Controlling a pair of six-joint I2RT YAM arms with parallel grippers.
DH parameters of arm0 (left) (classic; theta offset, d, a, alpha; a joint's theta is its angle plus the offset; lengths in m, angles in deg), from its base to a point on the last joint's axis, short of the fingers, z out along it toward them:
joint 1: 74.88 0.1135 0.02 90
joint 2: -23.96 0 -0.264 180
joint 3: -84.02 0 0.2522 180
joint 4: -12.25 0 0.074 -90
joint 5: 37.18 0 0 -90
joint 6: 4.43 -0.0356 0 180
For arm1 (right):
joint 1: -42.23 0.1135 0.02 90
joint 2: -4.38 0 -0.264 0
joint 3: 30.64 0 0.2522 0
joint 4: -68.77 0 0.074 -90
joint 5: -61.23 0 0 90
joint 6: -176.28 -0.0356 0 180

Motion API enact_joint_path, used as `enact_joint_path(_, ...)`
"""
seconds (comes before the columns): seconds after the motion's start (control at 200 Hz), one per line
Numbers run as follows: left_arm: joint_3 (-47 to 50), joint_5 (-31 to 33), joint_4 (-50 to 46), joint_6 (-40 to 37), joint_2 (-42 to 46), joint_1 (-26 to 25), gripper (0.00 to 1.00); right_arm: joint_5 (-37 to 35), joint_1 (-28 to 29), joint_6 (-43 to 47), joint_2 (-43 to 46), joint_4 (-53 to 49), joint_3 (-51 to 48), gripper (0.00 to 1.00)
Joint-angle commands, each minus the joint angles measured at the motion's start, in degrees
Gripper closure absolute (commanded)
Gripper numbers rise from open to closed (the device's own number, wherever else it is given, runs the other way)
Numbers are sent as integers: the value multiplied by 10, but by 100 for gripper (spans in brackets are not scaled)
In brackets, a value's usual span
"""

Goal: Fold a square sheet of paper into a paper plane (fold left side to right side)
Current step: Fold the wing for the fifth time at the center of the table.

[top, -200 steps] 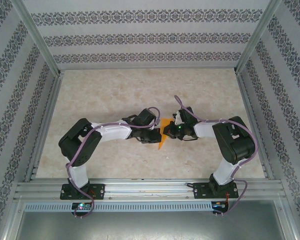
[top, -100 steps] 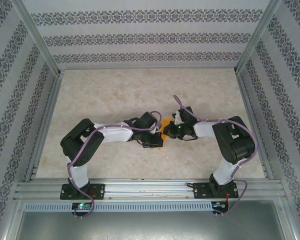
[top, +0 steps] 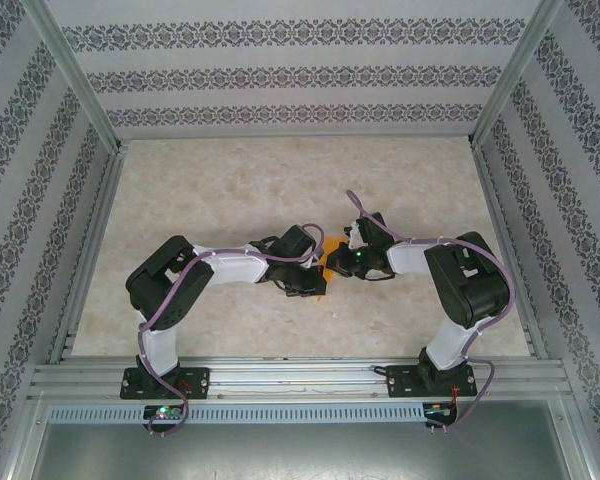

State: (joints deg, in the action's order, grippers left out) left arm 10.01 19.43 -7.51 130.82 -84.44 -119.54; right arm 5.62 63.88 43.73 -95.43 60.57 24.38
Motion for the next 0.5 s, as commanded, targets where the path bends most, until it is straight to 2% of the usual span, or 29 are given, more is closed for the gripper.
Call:
enact_joint_path(0.0,-3,10,10,3,-9,-3,98,-71,10,21,-41,-80,-17,100)
enact_joint_path(0.495,17,18,10,5,2,-1,98,-80,10,32,-46,-95,-13,100)
